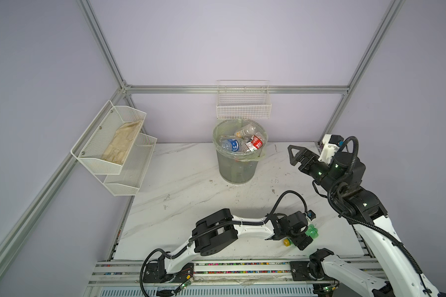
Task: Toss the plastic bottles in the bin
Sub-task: 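Lower the left gripper onto the green soda bottle and close, then lift the green soda bottle with the left gripper and carry it toward the bin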
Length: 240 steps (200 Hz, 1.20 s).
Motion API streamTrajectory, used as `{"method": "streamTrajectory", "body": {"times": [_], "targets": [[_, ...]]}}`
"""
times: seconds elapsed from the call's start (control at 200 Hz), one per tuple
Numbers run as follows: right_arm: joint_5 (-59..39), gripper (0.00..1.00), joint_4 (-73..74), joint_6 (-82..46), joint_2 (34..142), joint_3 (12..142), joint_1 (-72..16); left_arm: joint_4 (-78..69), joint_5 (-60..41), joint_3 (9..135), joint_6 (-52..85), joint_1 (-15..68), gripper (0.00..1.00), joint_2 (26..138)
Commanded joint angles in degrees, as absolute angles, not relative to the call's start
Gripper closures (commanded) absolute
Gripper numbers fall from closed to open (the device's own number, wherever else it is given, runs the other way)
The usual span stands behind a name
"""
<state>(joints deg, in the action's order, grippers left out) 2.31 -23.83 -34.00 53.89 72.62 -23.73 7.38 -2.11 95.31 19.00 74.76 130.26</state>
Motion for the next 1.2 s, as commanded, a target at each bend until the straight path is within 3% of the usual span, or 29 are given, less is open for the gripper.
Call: {"method": "streamTrajectory", "body": {"times": [0.0,0.15,0.44,0.69,1.195], "targets": [[2.04,0.03,-24.08,-34.1,53.07,71.77,-23.55,8.4,0.89,101.11,20.17,75.09,0.11,130.89],[2.2,0.03,-24.08,-34.17,52.47,71.37,-23.56,8.61,2.39,100.86,20.37,75.14,0.2,131.04],[2.53,0.03,-24.17,-34.19,52.01,70.78,-23.56,8.51,3.94,99.32,20.06,75.09,0.52,129.76],[2.55,0.03,-24.26,-34.28,51.59,70.5,-23.53,8.27,7.5,96.24,18.61,74.97,0.68,126.47],[4.41,0.03,-24.95,-34.12,50.36,70.63,-23.47,1.21,14.58,82.2,17.96,72.69,0.77,112.61]]}}
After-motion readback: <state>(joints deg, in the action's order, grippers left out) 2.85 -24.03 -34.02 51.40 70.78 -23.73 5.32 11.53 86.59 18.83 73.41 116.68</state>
